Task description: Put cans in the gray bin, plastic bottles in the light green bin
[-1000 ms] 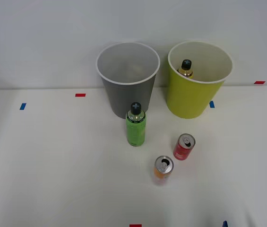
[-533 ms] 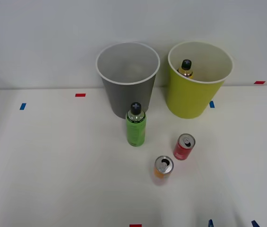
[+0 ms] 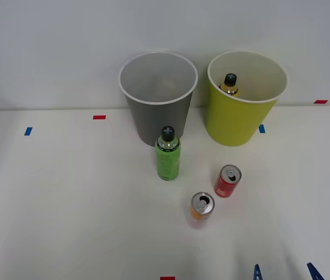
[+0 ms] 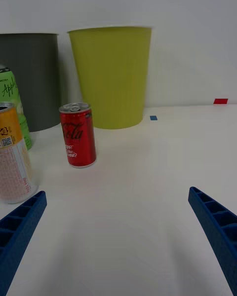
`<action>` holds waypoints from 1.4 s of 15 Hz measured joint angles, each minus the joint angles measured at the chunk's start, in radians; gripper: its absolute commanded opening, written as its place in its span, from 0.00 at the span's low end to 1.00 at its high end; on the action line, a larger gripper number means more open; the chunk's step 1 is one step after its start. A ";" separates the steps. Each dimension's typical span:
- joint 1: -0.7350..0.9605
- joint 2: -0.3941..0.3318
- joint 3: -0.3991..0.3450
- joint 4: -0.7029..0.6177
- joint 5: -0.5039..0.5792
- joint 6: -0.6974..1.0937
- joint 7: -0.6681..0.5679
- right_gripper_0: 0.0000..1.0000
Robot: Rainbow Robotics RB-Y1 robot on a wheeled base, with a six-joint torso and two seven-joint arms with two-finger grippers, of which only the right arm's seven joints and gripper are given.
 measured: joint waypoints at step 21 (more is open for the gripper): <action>-0.559 -0.060 0.080 0.001 -0.091 0.526 -0.006 1.00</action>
